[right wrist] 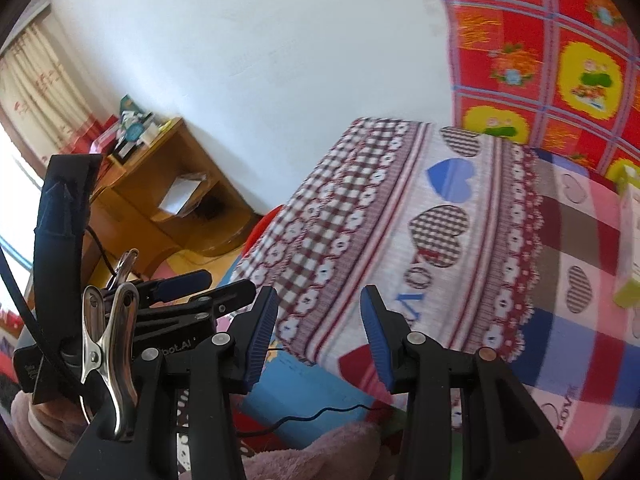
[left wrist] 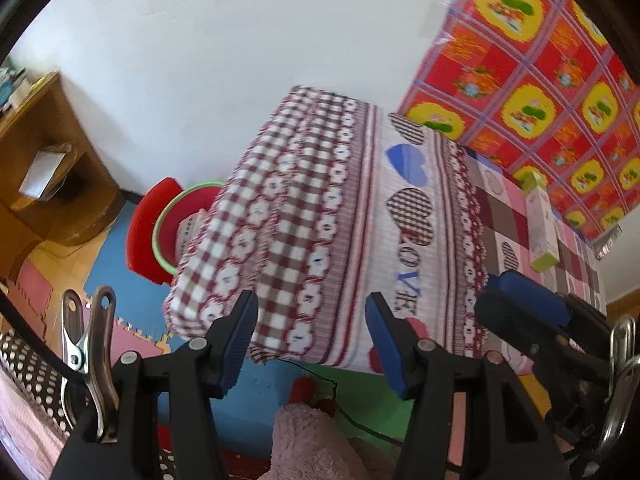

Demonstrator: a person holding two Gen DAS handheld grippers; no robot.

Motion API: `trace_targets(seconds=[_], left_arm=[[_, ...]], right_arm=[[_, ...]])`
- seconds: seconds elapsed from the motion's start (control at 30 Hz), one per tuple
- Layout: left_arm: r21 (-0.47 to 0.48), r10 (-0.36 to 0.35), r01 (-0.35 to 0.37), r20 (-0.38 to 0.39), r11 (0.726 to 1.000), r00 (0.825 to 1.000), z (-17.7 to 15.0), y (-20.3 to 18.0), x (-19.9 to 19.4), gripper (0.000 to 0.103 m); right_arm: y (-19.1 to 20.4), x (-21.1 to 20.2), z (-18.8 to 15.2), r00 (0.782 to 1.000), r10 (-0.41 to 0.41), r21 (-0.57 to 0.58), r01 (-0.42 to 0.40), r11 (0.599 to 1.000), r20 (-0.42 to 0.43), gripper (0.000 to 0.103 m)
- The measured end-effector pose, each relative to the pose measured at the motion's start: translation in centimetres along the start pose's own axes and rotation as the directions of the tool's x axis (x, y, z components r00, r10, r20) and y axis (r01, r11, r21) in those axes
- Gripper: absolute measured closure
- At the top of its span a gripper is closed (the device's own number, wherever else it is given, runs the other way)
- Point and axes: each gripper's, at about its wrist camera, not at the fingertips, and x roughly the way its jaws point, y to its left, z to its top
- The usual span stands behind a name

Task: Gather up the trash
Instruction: 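Move both tools from the bucket over the bed toward the white-and-green box, then lower the left tool over the middle of the white-and-green box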

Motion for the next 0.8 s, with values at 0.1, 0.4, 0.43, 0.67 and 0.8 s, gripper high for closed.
trace_targets(seconds=[0.1, 0.4, 0.43, 0.67, 0.8], left_arm=[[0.035, -0.015, 0.015, -0.004, 0.999, 1.0, 0.6, -1.2, 0.4, 0.044], [0.147, -0.07, 0.074, -0.027, 0.986, 0.997, 2.8, -4.9, 2.8, 0.044], [0.16, -0.068, 0.072, -0.028, 0.985, 0.997, 3.0, -5.4, 3.1, 0.044], [0.22, -0.087, 0.097, -0.055, 0.971, 0.995, 4.0, -8.6, 4.4, 0.044], [0.228, -0.085, 0.097, -0.062, 0.969, 0.995, 4.1, -10.5, 4.9, 0.044]], right_arm=[[-1.2, -0.7, 0.0, 1.0, -0.024, 0.029, 0.023, 0.999, 0.01, 0.059], [-4.8, -2.2, 0.3, 0.992, -0.122, 0.095, 0.12, 0.988, 0.021, 0.059], [-5.3, -2.3, 0.3, 0.991, -0.132, 0.099, 0.128, 0.987, 0.028, 0.059], [-8.5, -3.9, 0.3, 0.98, -0.189, 0.172, 0.177, 0.969, 0.056, 0.059], [-10.4, -4.9, 0.4, 0.978, -0.202, 0.171, 0.191, 0.967, 0.047, 0.059]])
